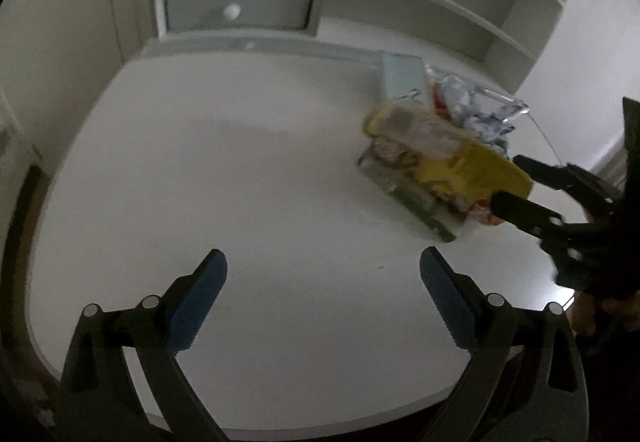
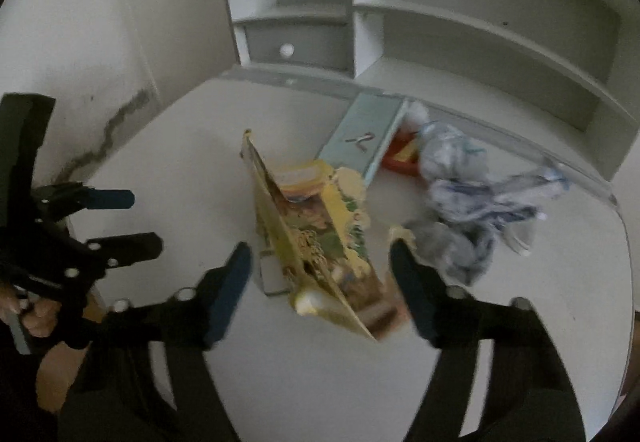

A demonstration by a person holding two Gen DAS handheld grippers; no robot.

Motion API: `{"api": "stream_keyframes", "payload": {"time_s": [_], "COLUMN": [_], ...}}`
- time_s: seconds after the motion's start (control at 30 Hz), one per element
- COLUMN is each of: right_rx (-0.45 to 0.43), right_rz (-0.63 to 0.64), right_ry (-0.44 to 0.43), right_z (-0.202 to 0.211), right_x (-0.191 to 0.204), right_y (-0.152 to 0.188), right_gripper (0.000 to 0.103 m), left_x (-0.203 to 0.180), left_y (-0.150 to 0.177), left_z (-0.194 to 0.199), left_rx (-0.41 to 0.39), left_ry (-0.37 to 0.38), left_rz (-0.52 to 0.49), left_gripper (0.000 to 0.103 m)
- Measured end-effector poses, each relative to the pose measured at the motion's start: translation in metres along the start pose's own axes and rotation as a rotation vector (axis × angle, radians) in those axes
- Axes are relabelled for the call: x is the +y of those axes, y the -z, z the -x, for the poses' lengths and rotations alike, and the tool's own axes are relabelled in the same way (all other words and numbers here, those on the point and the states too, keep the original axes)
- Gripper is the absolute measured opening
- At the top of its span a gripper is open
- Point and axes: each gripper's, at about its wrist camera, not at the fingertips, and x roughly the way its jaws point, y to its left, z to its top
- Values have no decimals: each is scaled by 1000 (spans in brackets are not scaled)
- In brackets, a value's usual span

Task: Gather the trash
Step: 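Return both tools to the desk and reach the yellow snack bag with the right tool, then grasp the yellow snack bag with the right tool while the left tool grasps the white cigarette pack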

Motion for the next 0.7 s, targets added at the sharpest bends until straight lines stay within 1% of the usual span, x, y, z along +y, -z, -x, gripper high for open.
{"api": "stream_keyframes", "payload": {"time_s": [0.07,0.1,0.13,0.17,0.23,0.27,0.3,0.4,0.47,0.53,0.7], "right_rx": [16,26,31,33,-25,-65,-125,-210,-236,-253,-242], "right_rz": [12,19,25,30,31,20,-5,-66,-97,-107,-142], "right_ry": [20,26,17,6,33,25,13,43,43,70,85], "right_z": [-7,-12,-14,-16,-1,9,27,59,72,80,85], "right_x": [1,2,2,3,3,0,-5,-20,-29,-35,-51], "right_y": [1,1,1,0,-3,-5,-6,-3,3,11,33], "right_gripper": [58,48,30,16,15,14,14,14,14,14,14], "left_x": [10,12,9,6,-2,-4,-11,-38,-57,-72,-100], "left_y": [5,5,5,4,0,-2,-6,-20,-33,-42,-55], "left_z": [-1,-3,-5,-6,-13,-19,-25,-40,-49,-58,-78], "left_rx": [16,20,22,24,40,49,59,70,55,32,33], "left_ry": [15,14,13,14,8,11,20,56,33,-13,-103], "left_rz": [20,22,19,10,4,5,6,9,20,13,13], "left_gripper": [94,94,94,94,94,94,94,94,94,94,94]}}
